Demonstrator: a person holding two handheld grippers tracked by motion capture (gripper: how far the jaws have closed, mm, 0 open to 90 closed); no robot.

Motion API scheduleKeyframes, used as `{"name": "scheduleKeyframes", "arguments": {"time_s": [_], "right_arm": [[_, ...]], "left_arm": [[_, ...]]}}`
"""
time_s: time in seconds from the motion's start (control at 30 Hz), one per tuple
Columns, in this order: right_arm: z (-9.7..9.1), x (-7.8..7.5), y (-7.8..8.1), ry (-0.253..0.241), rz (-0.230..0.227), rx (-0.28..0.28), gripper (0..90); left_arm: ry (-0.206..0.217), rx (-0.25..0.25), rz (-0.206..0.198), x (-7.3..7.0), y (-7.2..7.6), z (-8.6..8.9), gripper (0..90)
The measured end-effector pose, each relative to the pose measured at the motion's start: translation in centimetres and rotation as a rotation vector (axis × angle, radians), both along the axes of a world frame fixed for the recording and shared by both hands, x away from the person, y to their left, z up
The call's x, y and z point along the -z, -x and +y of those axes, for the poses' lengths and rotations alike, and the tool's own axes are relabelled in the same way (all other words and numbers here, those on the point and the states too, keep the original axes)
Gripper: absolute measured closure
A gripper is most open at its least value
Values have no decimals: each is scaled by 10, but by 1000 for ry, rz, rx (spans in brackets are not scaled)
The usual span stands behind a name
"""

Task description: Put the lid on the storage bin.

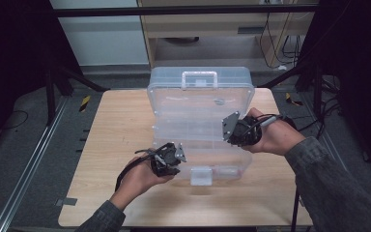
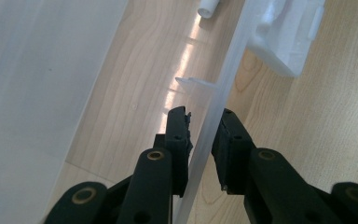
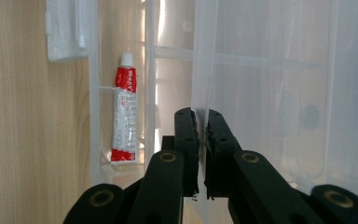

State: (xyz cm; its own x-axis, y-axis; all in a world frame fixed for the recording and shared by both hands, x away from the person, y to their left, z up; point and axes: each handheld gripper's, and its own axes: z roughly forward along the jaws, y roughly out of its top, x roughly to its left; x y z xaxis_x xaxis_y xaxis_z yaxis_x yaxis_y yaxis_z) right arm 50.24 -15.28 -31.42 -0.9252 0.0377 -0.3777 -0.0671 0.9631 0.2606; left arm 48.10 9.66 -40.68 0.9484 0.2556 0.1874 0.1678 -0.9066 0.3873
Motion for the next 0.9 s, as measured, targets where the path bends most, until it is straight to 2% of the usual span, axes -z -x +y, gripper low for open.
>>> {"name": "scheduleKeyframes", "arguments": {"time_s": [0.17, 0.2, 0.27, 0.37, 0.4, 0.53, 0.57, 0.6, 0.63, 0.67, 0.7, 0.77, 0.8, 0.83, 0.9], "right_arm": [[-1, 1, 1, 1, 8, -1, 855], [0, 1, 1, 2, 10, -1, 856], [0, 1, 1, 7, 12, -3, 856], [0, 2, 1, 8, 22, -7, 856], [0, 1, 0, 6, 25, -7, 855], [0, 1, 0, 6, 28, -8, 854], [0, 1, -1, 8, 27, -7, 853], [0, 1, -1, 8, 28, -7, 853], [0, 1, -1, 8, 28, -7, 853], [0, 1, -1, 8, 26, -6, 853], [-1, 1, 0, 10, 25, -6, 852], [-1, 1, 0, 6, 25, -8, 851], [-1, 1, 0, 4, 24, -7, 850], [-1, 1, 0, 4, 24, -7, 850], [-2, 1, 0, 1, 25, -7, 849]], "left_arm": [[3, 3, -11, 0, 1, 0, 757], [-113, 341, -149, -10, -23, -4, 756], [-109, 332, -136, -10, -22, -4, 756], [-116, 358, -134, -10, -23, -4, 755], [13, -12, -3, 1, 3, 1, 754], [11, -12, -15, 1, 5, 1, 748], [30, -38, -16, -1, 8, 1, 716], [55, -87, -7, -3, 13, 2, 686], [55, -87, -7, -3, 13, 2, 648], [52, -35, -44, -9, 10, 3, 648], [71, -38, -47, -13, 12, 5, 603], [114, -40, -38, -19, 14, 7, 576], [155, -35, -43, -28, 19, 10, 563], [155, -35, -43, -28, 19, 10, 553], [195, -42, -47, -36, 22, 12, 536]]}}
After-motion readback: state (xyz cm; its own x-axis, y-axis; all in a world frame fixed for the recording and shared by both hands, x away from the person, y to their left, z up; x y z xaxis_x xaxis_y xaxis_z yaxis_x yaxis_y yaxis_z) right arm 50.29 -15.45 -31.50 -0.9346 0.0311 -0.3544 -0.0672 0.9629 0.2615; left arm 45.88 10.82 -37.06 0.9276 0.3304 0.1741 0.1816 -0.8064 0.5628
